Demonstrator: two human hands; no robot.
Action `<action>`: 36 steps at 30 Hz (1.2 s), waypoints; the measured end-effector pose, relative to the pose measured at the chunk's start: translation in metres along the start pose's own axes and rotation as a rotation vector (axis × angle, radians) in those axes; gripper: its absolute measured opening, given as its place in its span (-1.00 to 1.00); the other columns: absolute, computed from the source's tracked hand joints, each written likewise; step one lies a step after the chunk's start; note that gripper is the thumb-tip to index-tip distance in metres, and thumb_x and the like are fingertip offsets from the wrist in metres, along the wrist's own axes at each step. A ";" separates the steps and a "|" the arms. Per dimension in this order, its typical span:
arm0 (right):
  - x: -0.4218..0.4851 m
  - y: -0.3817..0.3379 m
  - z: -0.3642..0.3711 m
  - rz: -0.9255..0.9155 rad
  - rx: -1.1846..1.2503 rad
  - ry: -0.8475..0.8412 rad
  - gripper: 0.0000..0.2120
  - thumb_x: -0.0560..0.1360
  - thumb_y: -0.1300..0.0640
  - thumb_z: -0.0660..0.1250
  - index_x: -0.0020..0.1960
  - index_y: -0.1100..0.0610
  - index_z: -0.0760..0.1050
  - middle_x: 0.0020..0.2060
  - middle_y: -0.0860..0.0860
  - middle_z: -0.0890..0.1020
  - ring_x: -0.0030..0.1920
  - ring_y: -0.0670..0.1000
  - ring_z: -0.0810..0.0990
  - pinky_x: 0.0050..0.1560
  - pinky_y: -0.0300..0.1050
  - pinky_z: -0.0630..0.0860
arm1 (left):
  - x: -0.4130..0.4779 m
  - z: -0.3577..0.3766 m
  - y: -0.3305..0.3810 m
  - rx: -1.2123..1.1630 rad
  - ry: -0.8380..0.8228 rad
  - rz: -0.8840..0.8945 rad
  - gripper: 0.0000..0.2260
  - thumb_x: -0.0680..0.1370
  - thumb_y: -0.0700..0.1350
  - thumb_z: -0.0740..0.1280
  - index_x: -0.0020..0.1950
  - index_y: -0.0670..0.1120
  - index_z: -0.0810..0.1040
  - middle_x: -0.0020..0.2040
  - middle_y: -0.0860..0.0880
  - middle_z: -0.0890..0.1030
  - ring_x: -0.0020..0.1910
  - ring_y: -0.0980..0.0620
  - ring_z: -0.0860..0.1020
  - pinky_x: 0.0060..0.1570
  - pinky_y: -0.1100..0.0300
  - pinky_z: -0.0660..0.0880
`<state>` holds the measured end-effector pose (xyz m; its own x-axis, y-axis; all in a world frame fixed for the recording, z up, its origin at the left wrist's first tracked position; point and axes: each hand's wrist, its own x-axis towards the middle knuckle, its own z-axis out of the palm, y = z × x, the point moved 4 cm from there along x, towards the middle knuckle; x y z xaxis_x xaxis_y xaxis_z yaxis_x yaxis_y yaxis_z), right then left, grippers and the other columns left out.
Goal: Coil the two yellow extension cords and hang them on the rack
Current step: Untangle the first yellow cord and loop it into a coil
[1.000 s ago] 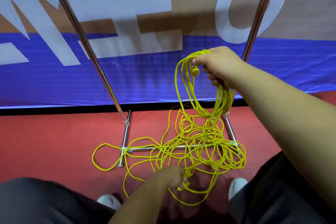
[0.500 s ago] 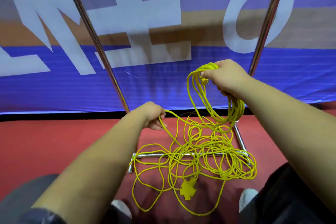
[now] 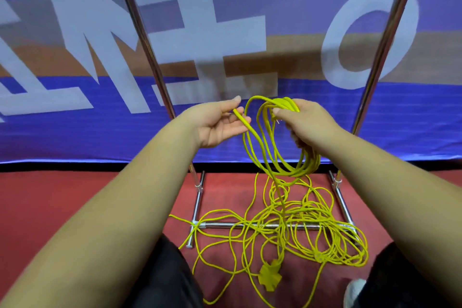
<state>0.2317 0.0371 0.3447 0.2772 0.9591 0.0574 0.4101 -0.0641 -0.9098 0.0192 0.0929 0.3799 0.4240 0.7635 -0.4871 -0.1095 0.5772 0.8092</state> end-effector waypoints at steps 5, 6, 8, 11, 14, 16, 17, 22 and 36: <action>-0.011 0.007 0.030 0.088 0.166 -0.236 -0.79 0.71 -0.02 0.31 0.20 0.10 0.57 -0.15 0.04 0.73 -0.23 0.01 0.72 -0.13 0.06 0.65 | 0.013 0.000 -0.009 -0.223 -0.075 0.055 -0.90 0.65 -0.39 0.26 0.02 -0.38 0.56 -0.19 -0.25 0.67 -0.22 -0.17 0.73 -0.05 -0.11 0.69; -0.013 0.009 0.035 0.112 0.202 -0.282 -0.78 0.72 -0.03 0.30 0.24 0.09 0.56 -0.10 0.06 0.77 -0.16 0.04 0.75 -0.03 0.11 0.66 | 0.016 -0.002 -0.008 -0.250 -0.052 0.065 -0.90 0.65 -0.40 0.26 0.01 -0.38 0.56 -0.21 -0.25 0.67 -0.23 -0.16 0.73 -0.06 -0.09 0.69; -0.017 0.011 0.044 0.145 0.245 -0.364 -0.76 0.73 -0.05 0.27 0.27 0.08 0.54 -0.04 0.12 0.79 -0.05 0.13 0.78 0.05 0.12 0.68 | 0.023 -0.008 -0.008 -0.322 0.004 0.082 -0.91 0.64 -0.41 0.28 0.01 -0.38 0.57 -0.19 -0.27 0.65 -0.21 -0.15 0.72 -0.15 -0.04 0.70; -0.019 0.007 0.050 0.165 0.291 -0.384 -0.75 0.74 -0.05 0.27 0.22 0.11 0.56 -0.12 0.13 0.75 -0.12 0.14 0.76 -0.06 0.07 0.70 | 0.034 -0.022 -0.008 -0.440 0.079 0.090 -0.95 0.62 -0.42 0.31 0.03 -0.39 0.57 -0.08 -0.31 0.60 -0.06 -0.18 0.68 -0.27 0.01 0.70; -0.018 0.000 0.050 0.148 0.268 -0.362 -0.75 0.73 -0.07 0.29 0.18 0.10 0.60 -0.22 0.05 0.70 -0.25 0.04 0.69 -0.19 0.01 0.65 | 0.043 -0.031 -0.012 -0.495 0.153 0.100 -0.94 0.59 -0.43 0.35 0.05 -0.39 0.57 -0.02 -0.31 0.58 -0.07 -0.18 0.68 -0.28 0.01 0.70; -0.019 -0.003 0.051 0.148 0.291 -0.357 -0.76 0.73 -0.07 0.28 0.15 0.08 0.59 -0.26 0.01 0.66 -0.33 0.00 0.62 -0.28 -0.03 0.60 | 0.048 -0.031 -0.016 -0.485 0.164 0.088 -0.96 0.60 -0.42 0.35 0.04 -0.38 0.57 -0.03 -0.30 0.58 -0.14 -0.18 0.68 -0.34 0.02 0.69; -0.019 -0.003 0.052 0.156 0.331 -0.364 -0.76 0.73 -0.07 0.27 0.12 0.09 0.57 -0.28 0.00 0.61 -0.37 -0.01 0.56 -0.33 -0.07 0.54 | 0.052 -0.030 -0.019 -0.469 0.163 0.072 -0.96 0.61 -0.40 0.35 0.04 -0.37 0.56 -0.03 -0.28 0.58 -0.15 -0.17 0.68 -0.36 0.04 0.68; -0.020 -0.007 0.052 0.226 0.545 -0.373 -0.71 0.73 -0.12 0.27 0.03 0.11 0.46 -0.36 -0.03 0.39 -0.46 -0.07 0.30 -0.50 -0.21 0.25 | 0.059 -0.035 -0.029 -0.174 0.167 -0.019 -0.84 0.62 -0.18 0.43 0.10 -0.26 0.57 -0.09 -0.16 0.61 -0.30 -0.07 0.72 -0.29 0.05 0.70; 0.007 -0.016 0.008 0.293 0.909 0.010 -0.73 0.73 0.00 0.27 -0.12 0.06 0.41 -0.47 -0.09 0.33 -0.57 -0.14 0.23 -0.59 -0.29 0.16 | 0.037 -0.025 -0.129 1.566 -0.378 -0.546 -0.70 0.68 -0.01 0.27 0.35 -0.13 0.54 0.06 -0.07 0.71 -0.08 -0.05 0.66 0.02 0.07 0.59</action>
<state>0.2203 0.0472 0.3569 0.2711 0.9362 -0.2236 -0.5075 -0.0583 -0.8597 0.0260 0.0540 0.2493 0.3095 0.3475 -0.8851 0.9381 -0.2639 0.2244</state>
